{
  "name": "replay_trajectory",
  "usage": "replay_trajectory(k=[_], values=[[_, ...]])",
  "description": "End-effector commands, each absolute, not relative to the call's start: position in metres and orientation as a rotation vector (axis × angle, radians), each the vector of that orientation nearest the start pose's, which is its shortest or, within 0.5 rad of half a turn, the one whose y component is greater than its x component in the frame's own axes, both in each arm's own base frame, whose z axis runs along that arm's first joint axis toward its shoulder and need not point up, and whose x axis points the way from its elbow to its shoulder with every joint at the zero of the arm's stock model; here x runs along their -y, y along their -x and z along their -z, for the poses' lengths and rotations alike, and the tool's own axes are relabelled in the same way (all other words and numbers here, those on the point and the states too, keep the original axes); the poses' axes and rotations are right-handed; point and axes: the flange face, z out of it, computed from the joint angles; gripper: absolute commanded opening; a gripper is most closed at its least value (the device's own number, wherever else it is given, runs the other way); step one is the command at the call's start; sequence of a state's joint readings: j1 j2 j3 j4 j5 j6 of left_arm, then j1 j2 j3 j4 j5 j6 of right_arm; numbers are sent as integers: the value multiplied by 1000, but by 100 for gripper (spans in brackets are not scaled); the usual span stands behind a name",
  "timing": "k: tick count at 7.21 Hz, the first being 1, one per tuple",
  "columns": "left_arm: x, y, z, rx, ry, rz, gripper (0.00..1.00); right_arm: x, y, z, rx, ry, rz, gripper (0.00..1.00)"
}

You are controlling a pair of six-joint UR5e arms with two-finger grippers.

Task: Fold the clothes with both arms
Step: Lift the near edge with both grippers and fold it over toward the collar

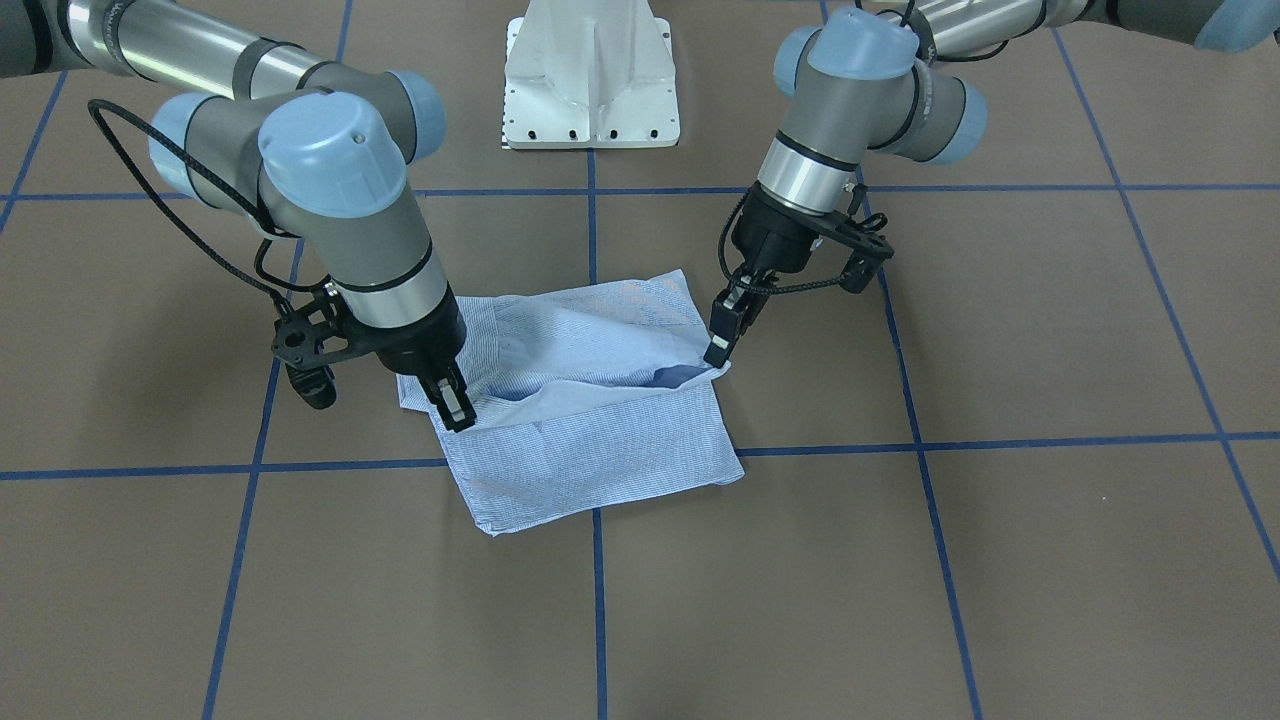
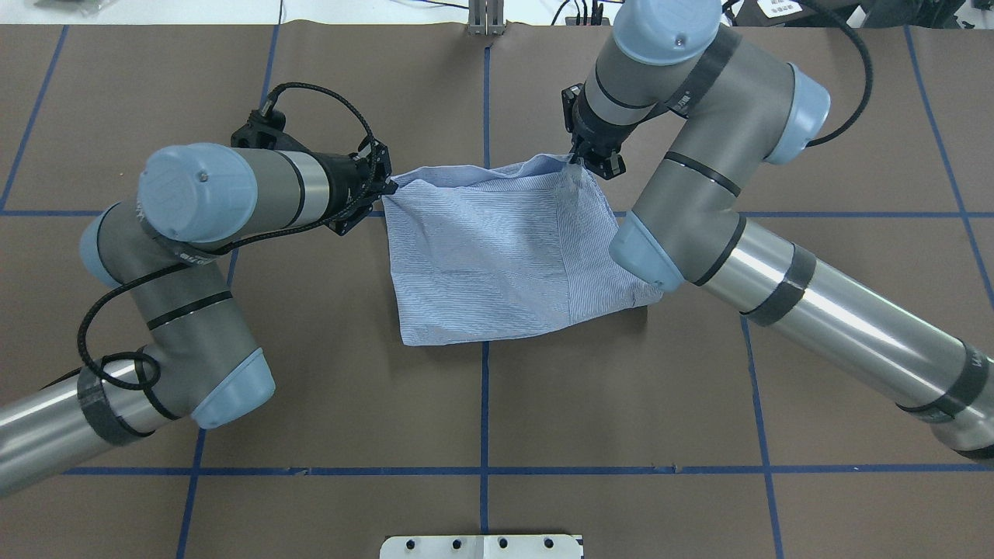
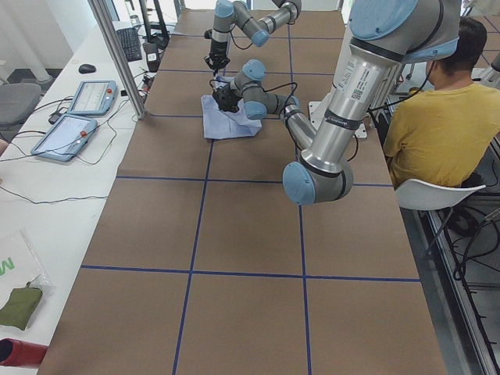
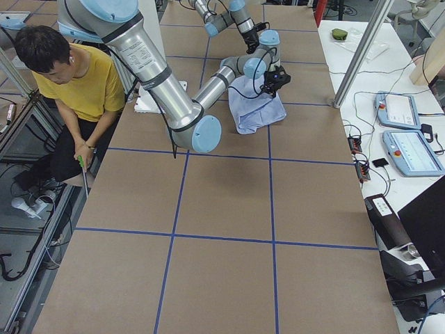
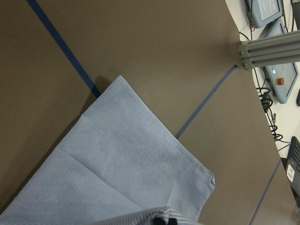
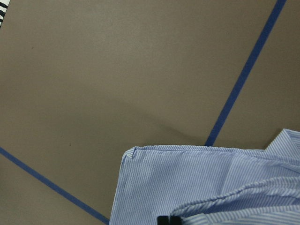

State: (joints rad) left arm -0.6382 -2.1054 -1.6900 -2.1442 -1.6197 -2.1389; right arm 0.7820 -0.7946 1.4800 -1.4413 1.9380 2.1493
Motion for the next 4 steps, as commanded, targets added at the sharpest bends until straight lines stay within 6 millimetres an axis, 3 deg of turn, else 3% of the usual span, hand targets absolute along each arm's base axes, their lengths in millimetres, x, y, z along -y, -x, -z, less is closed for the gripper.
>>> replay_trajectory(k=[1,2,3,4], values=[[541,-464,-264,-1273,-40,1042,0,633,490,-232,890,259,-1093,0],[556,-473,-279,-1260,-69,1019,0,643,500,-252,920,240,-1060,0],[565,-481,-294,-1248,-81,1009,0,651,507,-263,924,224,-1030,31],[571,-488,-312,-1234,-125,954,66,660,518,-259,913,199,-978,99]])
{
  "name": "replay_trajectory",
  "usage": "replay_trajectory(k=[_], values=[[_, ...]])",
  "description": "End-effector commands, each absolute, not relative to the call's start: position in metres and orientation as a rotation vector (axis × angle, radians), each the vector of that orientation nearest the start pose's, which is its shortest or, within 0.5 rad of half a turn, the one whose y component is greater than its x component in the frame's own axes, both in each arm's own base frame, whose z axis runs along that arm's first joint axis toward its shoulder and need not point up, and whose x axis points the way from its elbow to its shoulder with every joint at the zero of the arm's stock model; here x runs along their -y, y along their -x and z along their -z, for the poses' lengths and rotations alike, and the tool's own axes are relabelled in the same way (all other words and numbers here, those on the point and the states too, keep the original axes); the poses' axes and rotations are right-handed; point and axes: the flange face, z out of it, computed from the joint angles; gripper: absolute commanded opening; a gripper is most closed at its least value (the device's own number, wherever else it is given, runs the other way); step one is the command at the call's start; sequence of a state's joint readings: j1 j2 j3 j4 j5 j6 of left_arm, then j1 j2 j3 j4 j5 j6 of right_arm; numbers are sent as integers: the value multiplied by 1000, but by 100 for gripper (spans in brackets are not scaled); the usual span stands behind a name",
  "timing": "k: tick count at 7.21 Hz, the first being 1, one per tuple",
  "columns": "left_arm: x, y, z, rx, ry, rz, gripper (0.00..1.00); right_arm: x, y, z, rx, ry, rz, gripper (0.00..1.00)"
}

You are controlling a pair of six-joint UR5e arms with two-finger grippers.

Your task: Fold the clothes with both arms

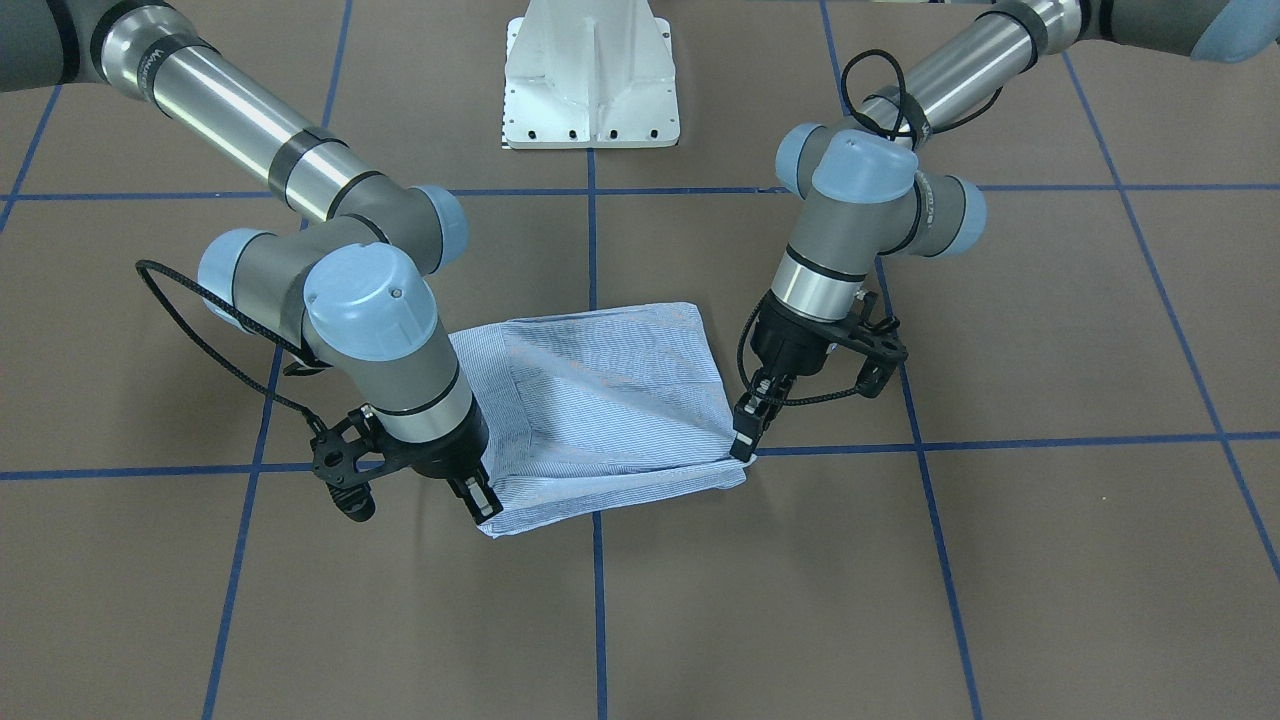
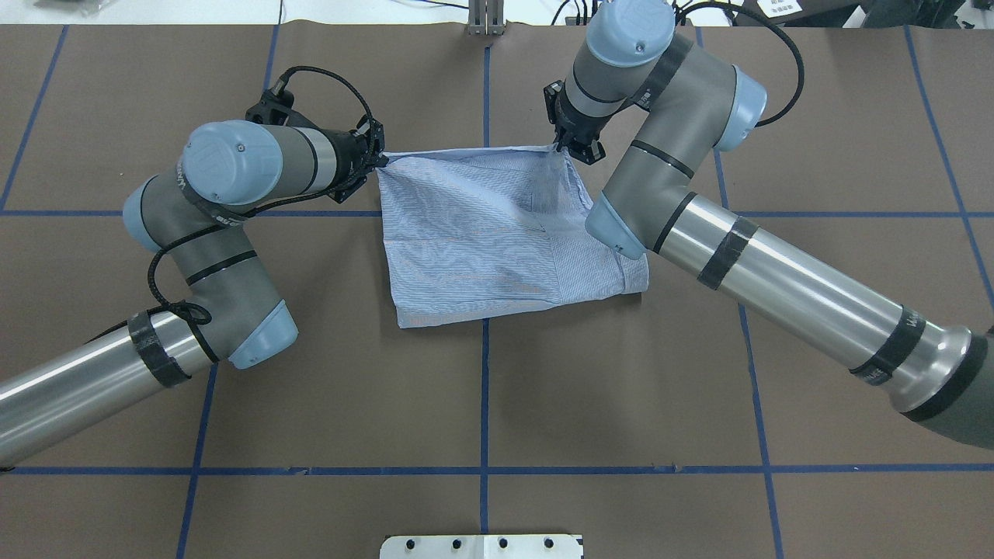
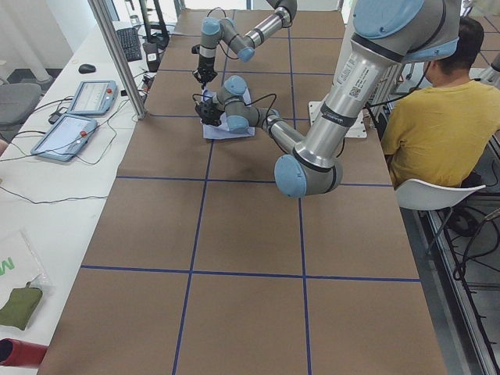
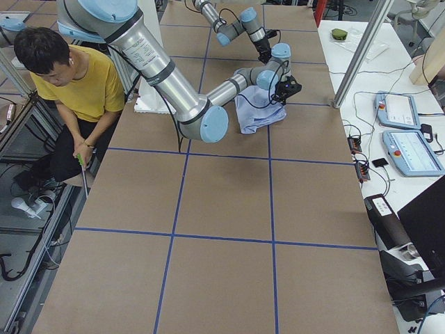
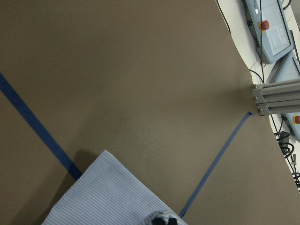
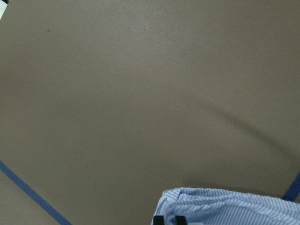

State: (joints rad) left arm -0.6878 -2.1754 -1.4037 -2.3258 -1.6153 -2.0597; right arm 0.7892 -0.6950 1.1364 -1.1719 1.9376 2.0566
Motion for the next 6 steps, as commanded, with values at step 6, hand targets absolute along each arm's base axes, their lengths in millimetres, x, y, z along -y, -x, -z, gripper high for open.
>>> replay_trajectory(k=[6], values=[[591,-427,-332,-1133,-393,595,100,714,404,-306,911,61,-737,100]])
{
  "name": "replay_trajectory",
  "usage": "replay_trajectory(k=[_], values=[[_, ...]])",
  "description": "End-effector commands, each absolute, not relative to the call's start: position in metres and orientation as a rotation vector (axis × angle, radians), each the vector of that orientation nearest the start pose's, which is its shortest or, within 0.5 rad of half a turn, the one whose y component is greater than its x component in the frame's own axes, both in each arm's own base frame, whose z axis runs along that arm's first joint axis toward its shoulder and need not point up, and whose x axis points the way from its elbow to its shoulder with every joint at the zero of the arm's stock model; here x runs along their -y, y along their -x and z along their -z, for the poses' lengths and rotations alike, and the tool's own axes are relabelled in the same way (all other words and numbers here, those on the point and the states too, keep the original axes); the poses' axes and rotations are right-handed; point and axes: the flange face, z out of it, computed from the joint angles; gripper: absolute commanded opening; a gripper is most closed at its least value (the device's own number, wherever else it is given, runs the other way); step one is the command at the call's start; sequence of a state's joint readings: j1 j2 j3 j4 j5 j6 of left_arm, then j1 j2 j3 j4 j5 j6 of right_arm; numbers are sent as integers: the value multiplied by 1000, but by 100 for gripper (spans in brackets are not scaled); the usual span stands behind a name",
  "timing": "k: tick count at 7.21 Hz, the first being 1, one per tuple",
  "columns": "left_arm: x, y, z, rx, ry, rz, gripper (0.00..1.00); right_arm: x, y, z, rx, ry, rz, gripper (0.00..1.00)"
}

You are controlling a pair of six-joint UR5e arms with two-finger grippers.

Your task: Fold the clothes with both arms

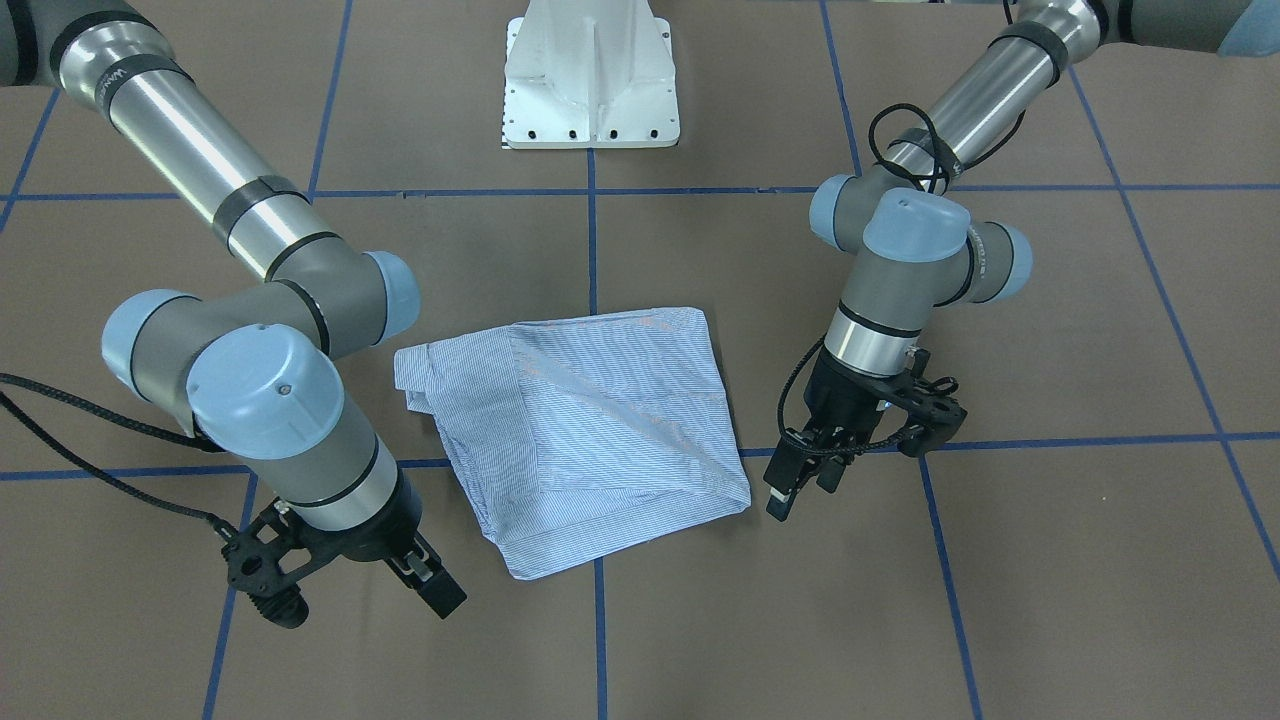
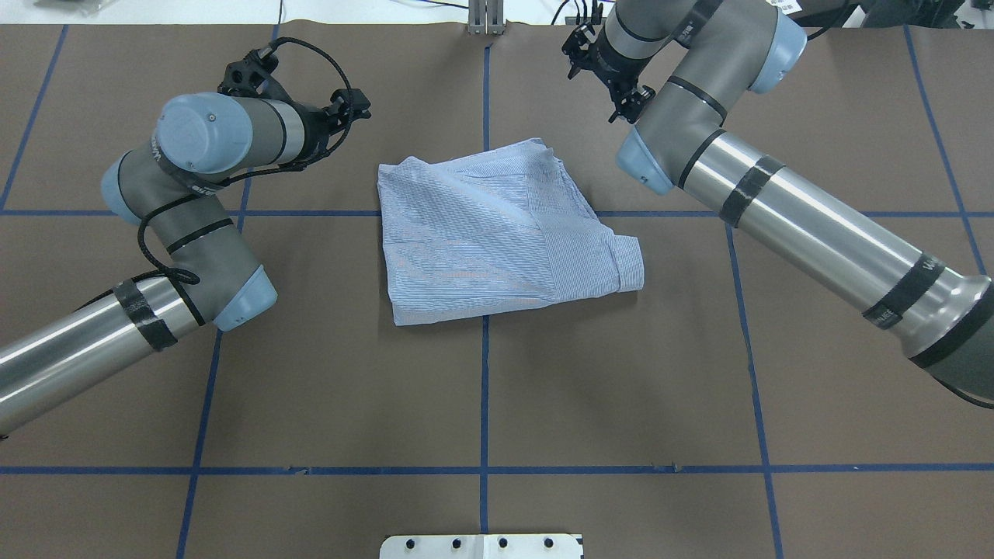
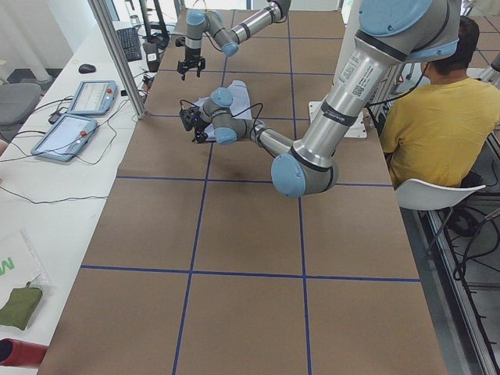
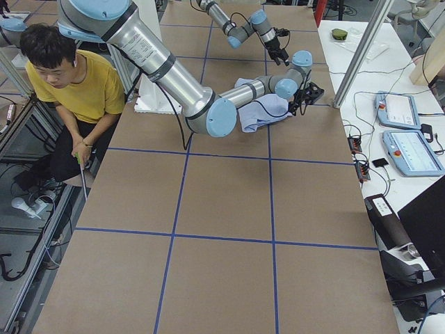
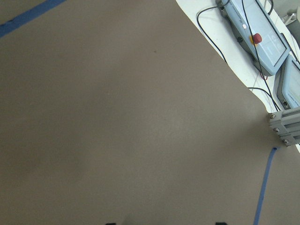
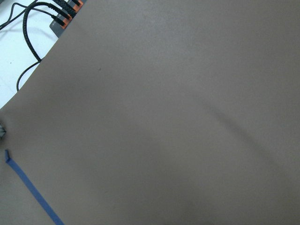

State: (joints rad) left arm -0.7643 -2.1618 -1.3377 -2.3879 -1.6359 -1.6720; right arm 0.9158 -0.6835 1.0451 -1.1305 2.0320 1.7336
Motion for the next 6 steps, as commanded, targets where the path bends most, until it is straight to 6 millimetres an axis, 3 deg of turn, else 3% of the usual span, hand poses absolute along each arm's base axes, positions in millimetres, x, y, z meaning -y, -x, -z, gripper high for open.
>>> replay_trajectory(k=[1,2,3,5,6], values=[[575,-404,-353,-1106,-423,479,100,709,369,-341,900,18,-620,100],[561,-378,-366,-1066,-497,354,100,704,331,-379,881,-16,-503,100],[544,-343,-392,-1021,-531,236,100,699,284,-417,875,-39,-402,100],[528,-256,-436,-971,-549,9,100,695,179,-492,865,-97,-209,100],[522,-209,-471,-937,-547,-110,100,684,139,-532,827,-125,-119,100]])
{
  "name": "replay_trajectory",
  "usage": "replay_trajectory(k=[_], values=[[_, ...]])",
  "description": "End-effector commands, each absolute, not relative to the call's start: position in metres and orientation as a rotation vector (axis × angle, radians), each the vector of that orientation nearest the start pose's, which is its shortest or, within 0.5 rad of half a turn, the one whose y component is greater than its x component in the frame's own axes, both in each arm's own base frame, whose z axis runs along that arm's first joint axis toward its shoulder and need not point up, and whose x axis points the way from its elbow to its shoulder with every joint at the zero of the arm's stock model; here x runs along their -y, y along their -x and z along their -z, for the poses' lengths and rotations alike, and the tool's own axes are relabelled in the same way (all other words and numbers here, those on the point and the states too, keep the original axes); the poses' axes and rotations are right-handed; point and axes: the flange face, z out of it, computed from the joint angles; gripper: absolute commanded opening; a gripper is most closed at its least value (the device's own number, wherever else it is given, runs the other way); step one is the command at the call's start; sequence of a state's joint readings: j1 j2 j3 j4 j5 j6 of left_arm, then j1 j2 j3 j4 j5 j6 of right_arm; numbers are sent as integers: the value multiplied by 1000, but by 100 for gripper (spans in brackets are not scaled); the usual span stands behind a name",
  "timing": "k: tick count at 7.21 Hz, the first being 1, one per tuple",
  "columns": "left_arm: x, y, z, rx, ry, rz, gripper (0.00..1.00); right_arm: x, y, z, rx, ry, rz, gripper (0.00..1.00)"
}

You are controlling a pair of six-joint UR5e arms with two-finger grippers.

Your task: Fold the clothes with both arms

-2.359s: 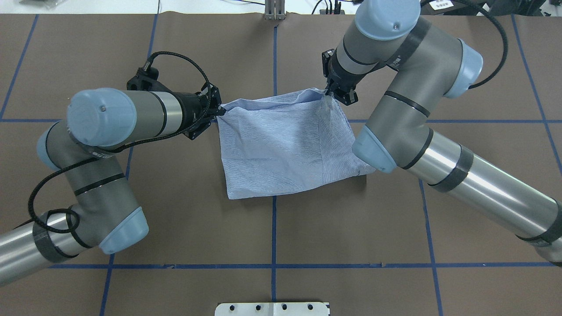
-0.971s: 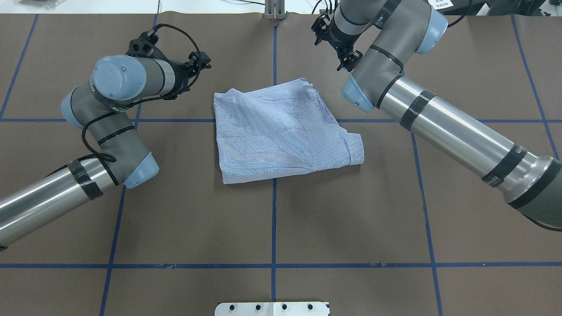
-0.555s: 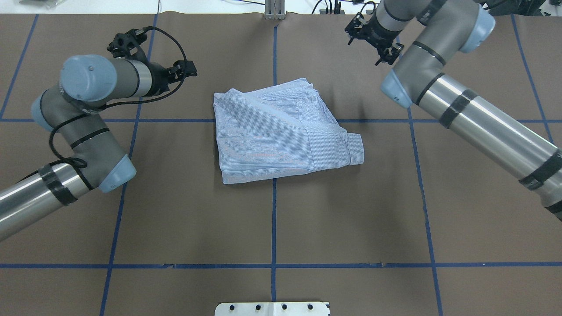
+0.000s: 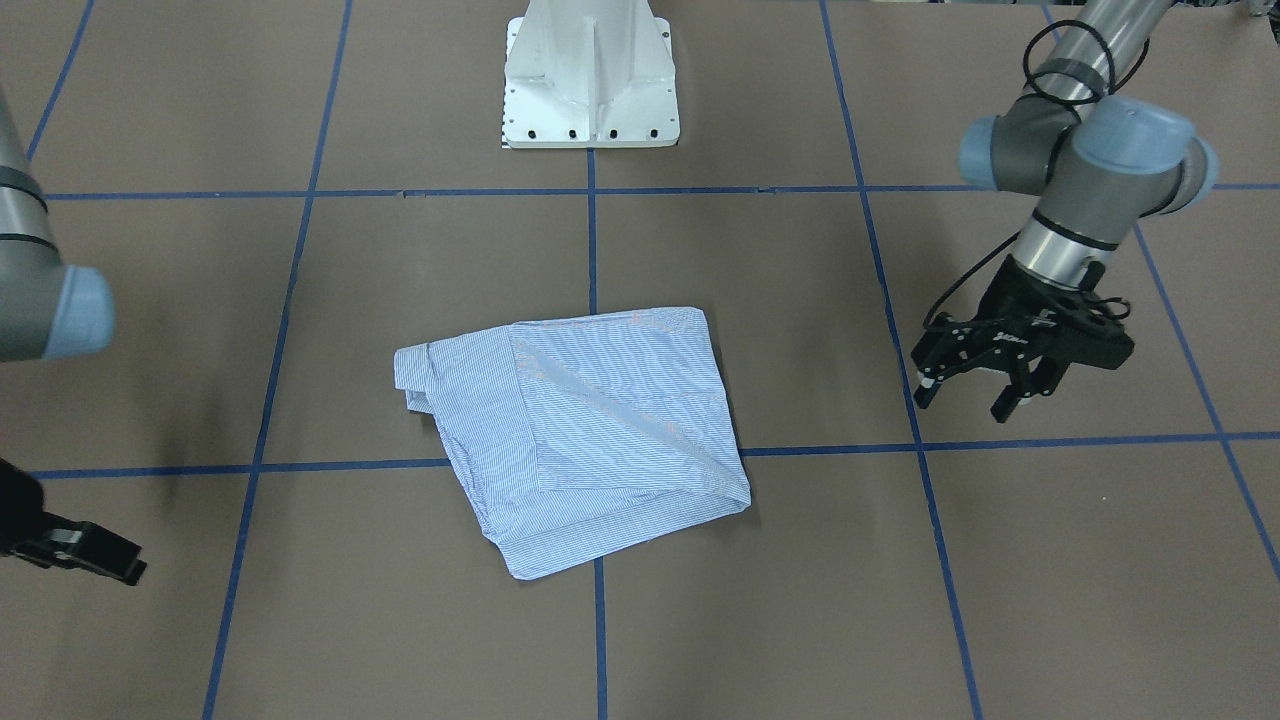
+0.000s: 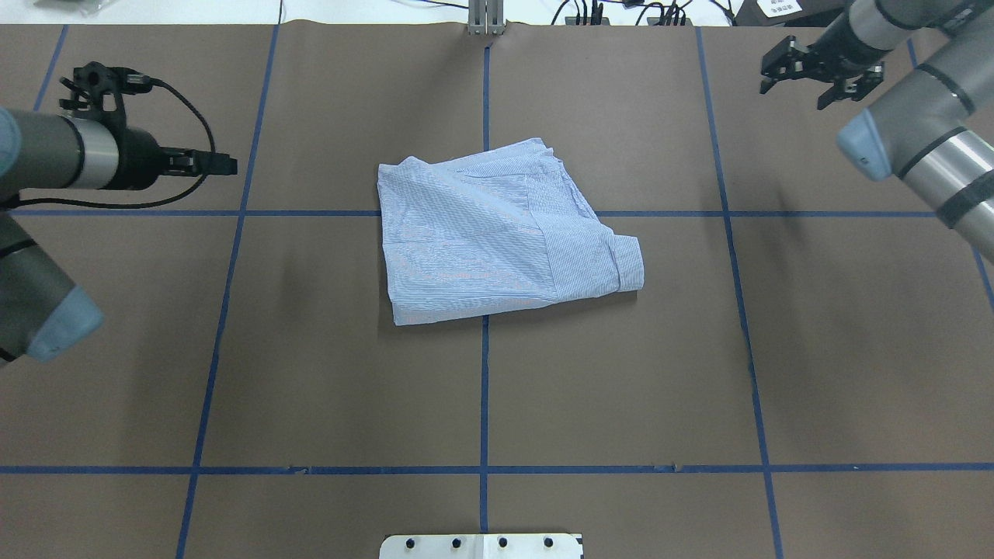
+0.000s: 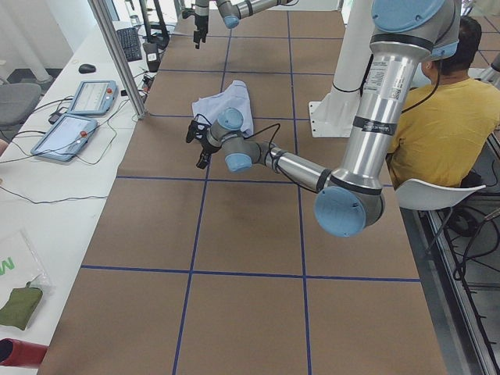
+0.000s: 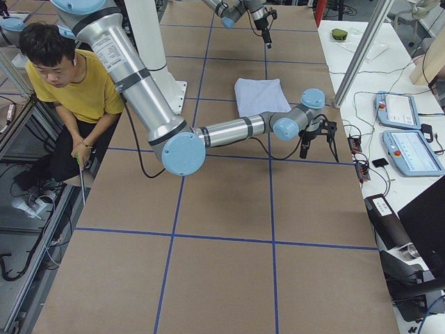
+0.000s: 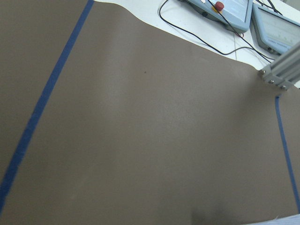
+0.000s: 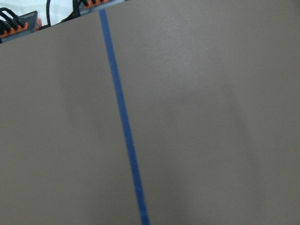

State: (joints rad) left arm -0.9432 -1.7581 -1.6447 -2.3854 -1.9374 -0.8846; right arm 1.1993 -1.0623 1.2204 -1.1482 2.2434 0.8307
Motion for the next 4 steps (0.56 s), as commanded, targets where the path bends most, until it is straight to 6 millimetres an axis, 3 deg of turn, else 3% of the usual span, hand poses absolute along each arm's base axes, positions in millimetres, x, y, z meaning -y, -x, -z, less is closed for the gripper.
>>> replay_trajectory(k=[1,3,4], values=[[516,-162,-502,-890,-572,-209,100,677,99,-559,795,-121,-75,100],[505,-87,-545,-852,-548,-298,100,654,3,-602,833,-96,-10,100],[498,-56,-562,-832,-534,-334,100,644,-23,-601,843,-88,-34,100]])
